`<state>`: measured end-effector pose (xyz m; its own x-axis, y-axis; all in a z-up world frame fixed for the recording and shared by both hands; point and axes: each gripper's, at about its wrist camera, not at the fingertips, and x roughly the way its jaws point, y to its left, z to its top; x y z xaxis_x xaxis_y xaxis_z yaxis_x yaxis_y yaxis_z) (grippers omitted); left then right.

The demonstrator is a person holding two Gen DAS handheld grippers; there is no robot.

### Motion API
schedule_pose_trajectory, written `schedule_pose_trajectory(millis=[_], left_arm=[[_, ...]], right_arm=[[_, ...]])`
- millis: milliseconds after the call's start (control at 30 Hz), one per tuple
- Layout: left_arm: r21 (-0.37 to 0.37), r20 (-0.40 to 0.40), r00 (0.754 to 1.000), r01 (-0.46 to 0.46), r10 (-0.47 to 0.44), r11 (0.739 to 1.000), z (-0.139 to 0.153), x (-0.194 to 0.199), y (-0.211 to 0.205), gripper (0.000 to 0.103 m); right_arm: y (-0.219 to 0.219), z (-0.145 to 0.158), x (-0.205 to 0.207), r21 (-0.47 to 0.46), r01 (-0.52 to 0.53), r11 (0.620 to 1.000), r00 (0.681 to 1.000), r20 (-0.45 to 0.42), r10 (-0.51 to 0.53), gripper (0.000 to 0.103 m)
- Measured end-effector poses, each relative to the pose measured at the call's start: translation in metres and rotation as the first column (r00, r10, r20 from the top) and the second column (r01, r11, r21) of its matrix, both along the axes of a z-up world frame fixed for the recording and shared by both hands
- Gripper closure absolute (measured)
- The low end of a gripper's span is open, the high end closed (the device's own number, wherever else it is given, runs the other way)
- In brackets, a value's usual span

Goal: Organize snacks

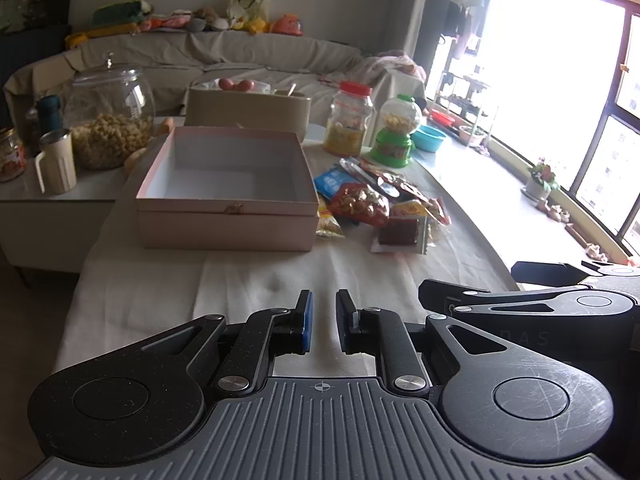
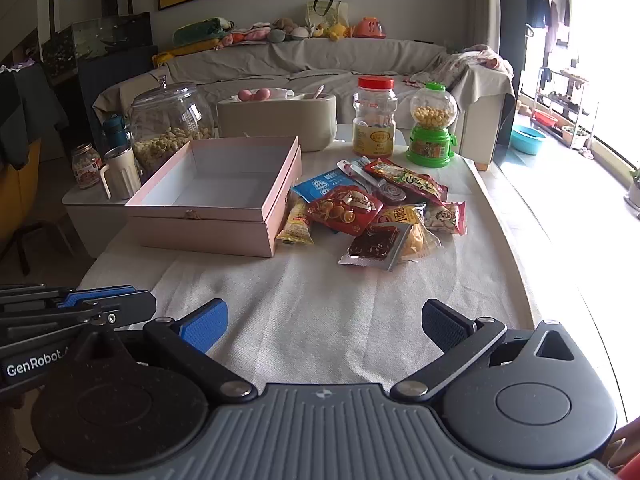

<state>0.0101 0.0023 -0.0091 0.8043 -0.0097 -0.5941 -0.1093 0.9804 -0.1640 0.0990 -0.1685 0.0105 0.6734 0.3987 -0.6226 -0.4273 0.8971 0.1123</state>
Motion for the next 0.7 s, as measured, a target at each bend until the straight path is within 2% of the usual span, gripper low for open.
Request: schedule_pose_trajectory(millis=[700], left_arm=[[-0.018, -0.014, 1.0, -0.01, 0.009, 1.0, -0.0008, 0.0007, 0.0035, 0.086]], right_arm=[[-0.0009, -0.0011, 0.0012, -0.002, 0.003, 1.0, 1.0, -0.005, -0.003, 0.0]])
